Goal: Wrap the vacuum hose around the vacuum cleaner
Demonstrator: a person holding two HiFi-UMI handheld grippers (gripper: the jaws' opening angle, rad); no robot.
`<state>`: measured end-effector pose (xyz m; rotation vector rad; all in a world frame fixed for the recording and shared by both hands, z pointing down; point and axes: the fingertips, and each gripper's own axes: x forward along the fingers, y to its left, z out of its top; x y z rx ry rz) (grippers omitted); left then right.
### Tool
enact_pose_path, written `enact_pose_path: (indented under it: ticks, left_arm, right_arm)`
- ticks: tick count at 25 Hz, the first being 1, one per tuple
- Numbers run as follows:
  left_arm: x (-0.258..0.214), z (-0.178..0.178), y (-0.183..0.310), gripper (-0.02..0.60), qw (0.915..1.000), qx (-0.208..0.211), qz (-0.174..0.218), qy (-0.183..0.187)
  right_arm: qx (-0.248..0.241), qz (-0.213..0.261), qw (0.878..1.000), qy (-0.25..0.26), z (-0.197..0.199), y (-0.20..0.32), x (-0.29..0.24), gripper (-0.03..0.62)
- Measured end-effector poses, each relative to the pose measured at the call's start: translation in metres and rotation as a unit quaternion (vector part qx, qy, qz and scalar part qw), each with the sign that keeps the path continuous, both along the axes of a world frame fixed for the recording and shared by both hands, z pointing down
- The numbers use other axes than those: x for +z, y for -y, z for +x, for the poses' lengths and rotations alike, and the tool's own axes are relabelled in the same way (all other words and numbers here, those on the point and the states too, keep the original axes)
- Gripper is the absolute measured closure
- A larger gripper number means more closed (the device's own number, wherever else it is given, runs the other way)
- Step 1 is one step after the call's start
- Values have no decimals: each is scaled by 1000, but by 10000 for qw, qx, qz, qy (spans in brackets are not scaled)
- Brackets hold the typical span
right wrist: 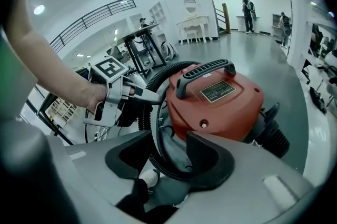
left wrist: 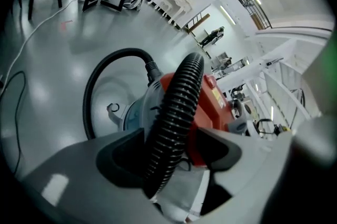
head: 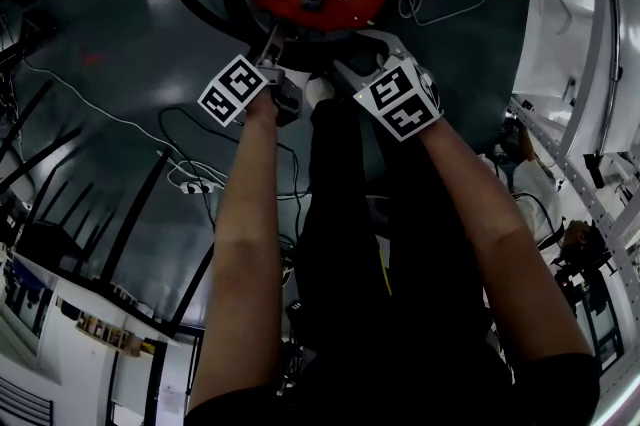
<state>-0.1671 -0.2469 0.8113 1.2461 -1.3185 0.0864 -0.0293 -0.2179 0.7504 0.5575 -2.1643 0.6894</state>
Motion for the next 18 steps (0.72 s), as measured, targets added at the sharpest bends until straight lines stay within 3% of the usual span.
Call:
enact_pose_path:
  ticks: [2, 5, 8, 11, 18]
  left_arm:
    - [-2, 5, 1, 256, 9998, 203, 13, 69]
    - [-5, 12, -2, 225, 9965, 735, -14, 408]
    - [-6, 13, -6, 207, 9924, 989, -15, 727]
    - [-7, 11, -8, 195, 9923, 926, 4, 827]
    - [-18, 1, -24, 192, 9941, 336, 24, 1032]
  right_arm:
    - [54, -15, 10000, -3, 3, 0, 0, 389]
    - [139, -33, 9999, -27, 9, -1, 0, 388]
    - [230, -46, 9997, -23, 14, -1, -1, 388]
    - [322, -72, 9994, -40, 21, -1, -2, 388]
    - [675, -157, 9976, -29, 43, -2, -4, 393]
